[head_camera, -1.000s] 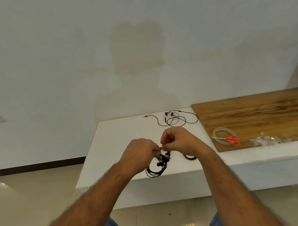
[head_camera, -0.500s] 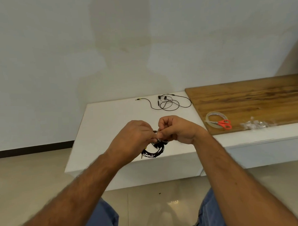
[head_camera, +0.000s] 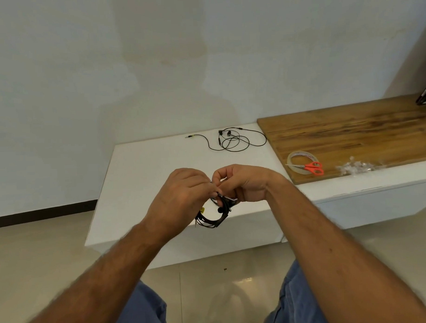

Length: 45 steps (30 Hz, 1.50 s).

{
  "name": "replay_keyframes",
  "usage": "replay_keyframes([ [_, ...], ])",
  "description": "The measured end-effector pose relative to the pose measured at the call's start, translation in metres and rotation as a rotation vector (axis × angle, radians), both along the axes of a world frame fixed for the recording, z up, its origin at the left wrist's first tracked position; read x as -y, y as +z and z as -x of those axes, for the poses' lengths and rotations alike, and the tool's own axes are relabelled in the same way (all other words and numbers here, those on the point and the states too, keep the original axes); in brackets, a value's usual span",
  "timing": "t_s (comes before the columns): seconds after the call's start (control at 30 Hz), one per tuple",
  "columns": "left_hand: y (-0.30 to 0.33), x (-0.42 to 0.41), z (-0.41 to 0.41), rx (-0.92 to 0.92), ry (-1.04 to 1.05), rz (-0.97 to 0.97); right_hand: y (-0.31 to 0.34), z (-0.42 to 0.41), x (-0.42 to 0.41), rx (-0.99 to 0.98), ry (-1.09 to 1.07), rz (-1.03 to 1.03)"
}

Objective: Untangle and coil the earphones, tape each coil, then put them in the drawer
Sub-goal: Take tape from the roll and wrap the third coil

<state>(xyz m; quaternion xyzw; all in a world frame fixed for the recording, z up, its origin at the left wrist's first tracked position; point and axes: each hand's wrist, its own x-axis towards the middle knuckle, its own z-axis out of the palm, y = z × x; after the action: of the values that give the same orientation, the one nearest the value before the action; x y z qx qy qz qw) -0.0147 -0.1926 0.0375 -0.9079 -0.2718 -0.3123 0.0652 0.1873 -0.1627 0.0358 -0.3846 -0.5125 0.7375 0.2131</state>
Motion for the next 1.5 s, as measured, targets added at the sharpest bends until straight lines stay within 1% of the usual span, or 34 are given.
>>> replay_keyframes([
  [0.17, -0.001, 0.006, -0.003, 0.021, 0.097, 0.173, -0.005, -0.002, 0.001, -0.005, 0.037, 0.024],
  [0.3, -0.004, 0.009, -0.005, -0.004, 0.219, 0.289, -0.007, -0.001, 0.002, 0.085, -0.045, -0.063],
  [0.5, 0.002, 0.013, -0.017, 0.199, 0.461, 0.717, -0.005, 0.002, 0.003, 0.265, -0.194, -0.288],
  [0.63, -0.001, 0.01, -0.02, 0.294, 0.552, 0.96, -0.004, 0.004, 0.004, 0.328, -0.269, -0.456],
  [0.73, -0.006, 0.008, -0.017, 0.412, 0.582, 1.111, -0.002, 0.008, 0.007, 0.433, -0.223, -0.605],
  [0.83, -0.012, 0.008, -0.015, 0.527, 0.595, 1.217, -0.001, 0.018, 0.012, 0.607, -0.141, -0.714],
  [0.93, -0.016, 0.007, -0.014, 0.652, 0.611, 1.326, 0.0, 0.028, 0.015, 0.807, -0.044, -0.883],
  [1.0, -0.017, 0.006, -0.013, 0.725, 0.626, 1.408, 0.0, 0.032, 0.015, 0.874, 0.004, -0.941],
  [1.17, -0.015, 0.003, -0.007, 0.834, 0.644, 1.556, 0.0, 0.037, 0.015, 0.906, 0.072, -0.985],
  [1.3, -0.012, -0.002, -0.003, 0.931, 0.645, 1.659, -0.002, 0.039, 0.014, 0.89, 0.082, -1.015],
  [1.37, -0.012, -0.003, 0.0, 0.979, 0.648, 1.691, -0.003, 0.041, 0.014, 0.889, 0.082, -1.039],
  [1.5, -0.013, -0.005, 0.003, 1.006, 0.632, 1.715, -0.006, 0.045, 0.014, 0.874, 0.028, -1.094],
])
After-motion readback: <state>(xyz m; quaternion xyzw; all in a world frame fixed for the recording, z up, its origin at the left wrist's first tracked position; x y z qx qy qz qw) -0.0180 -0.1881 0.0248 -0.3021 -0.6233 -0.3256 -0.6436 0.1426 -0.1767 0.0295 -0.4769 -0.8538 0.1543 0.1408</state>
